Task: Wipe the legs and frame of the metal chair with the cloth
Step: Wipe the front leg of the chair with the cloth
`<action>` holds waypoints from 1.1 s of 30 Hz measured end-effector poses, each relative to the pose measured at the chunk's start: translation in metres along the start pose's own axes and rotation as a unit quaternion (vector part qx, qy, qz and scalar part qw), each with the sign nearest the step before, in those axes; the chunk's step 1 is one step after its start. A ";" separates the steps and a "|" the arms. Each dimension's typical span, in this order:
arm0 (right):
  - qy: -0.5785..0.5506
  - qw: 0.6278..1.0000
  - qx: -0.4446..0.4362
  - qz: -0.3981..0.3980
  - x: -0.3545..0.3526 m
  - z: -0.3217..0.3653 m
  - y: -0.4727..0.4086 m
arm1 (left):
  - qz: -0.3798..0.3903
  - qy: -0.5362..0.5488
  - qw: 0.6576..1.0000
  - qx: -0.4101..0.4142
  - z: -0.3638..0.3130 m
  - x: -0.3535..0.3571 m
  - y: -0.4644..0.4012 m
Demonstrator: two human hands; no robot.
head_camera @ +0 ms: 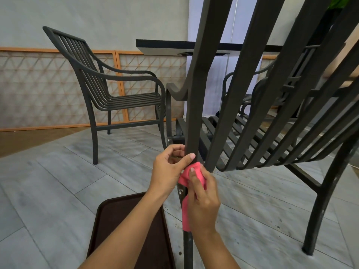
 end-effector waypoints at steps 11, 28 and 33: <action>0.019 1.000 -0.001 0.025 -0.001 -0.016 0.031 | 0.013 -0.029 0.999 -0.039 0.028 -0.002 0.010; -0.004 0.993 0.036 0.114 -0.011 -0.015 0.039 | 0.008 -0.031 0.998 -0.046 0.028 0.000 0.012; -0.040 0.992 0.094 0.068 -0.028 -0.019 0.038 | 0.015 -0.019 0.998 -0.053 0.035 -0.005 0.021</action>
Point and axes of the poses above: each hand's wrist, its own y-axis away from the middle knuckle, its own x-axis out of the palm, z = x × y, the point moved 3 cm from there along -y, towards the middle knuckle, and after that the axes turned 5 degrees about -z, right-handed, at the moved point
